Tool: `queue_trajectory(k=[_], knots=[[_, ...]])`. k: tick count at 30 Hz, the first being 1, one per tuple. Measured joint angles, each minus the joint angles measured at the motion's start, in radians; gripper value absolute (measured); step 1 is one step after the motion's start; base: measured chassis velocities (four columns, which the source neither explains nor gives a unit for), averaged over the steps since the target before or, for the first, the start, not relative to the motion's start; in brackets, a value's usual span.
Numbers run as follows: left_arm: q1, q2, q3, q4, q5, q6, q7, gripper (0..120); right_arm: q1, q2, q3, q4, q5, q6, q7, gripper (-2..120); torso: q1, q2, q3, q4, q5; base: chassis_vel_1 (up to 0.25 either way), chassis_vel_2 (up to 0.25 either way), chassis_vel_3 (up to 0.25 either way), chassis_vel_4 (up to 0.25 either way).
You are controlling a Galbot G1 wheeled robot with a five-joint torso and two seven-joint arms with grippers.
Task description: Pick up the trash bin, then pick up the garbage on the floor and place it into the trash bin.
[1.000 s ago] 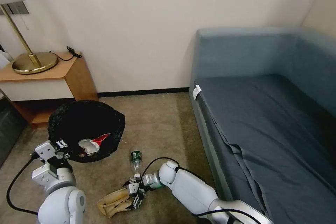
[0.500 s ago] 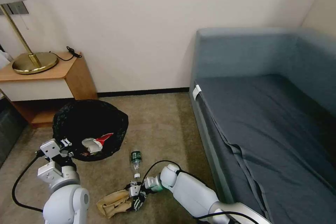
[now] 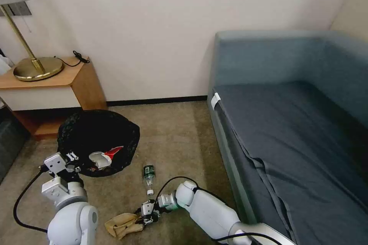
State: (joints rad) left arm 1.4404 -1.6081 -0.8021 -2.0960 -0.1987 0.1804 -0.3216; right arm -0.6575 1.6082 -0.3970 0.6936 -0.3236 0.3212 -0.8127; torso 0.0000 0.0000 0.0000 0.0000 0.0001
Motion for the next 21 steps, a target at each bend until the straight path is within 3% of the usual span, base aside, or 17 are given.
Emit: queue_trajectory(k=[1, 6, 21], knots=[[-0.002, 0.000, 0.000, 0.003, 0.000, 0.000, 0.000, 4, -0.001, 0.000, 0.000, -0.002, 0.000, 0.002, 0.004, 16, 0.000, 0.000, 0.000, 0.0000, 0.0000, 0.000, 0.000, 0.000, 0.000], [-0.007, 0.000, 0.000, 0.014, 0.000, 0.000, 0.000, 4, -0.001, 0.000, 0.000, -0.004, 0.001, 0.004, 0.006, 0, 0.000, 0.000, 0.000, 0.0000, 0.0000, 0.000, 0.000, 0.000, 0.000], [-0.024, 0.000, -0.003, 0.034, -0.004, 0.000, 0.002, 4, -0.005, 0.000, 0.019, 0.008, 0.011, 0.010, 0.024, 0, 0.000, 0.000, 0.000, 0.0000, -0.0001, 0.000, 0.000, 0.000, 0.000]])
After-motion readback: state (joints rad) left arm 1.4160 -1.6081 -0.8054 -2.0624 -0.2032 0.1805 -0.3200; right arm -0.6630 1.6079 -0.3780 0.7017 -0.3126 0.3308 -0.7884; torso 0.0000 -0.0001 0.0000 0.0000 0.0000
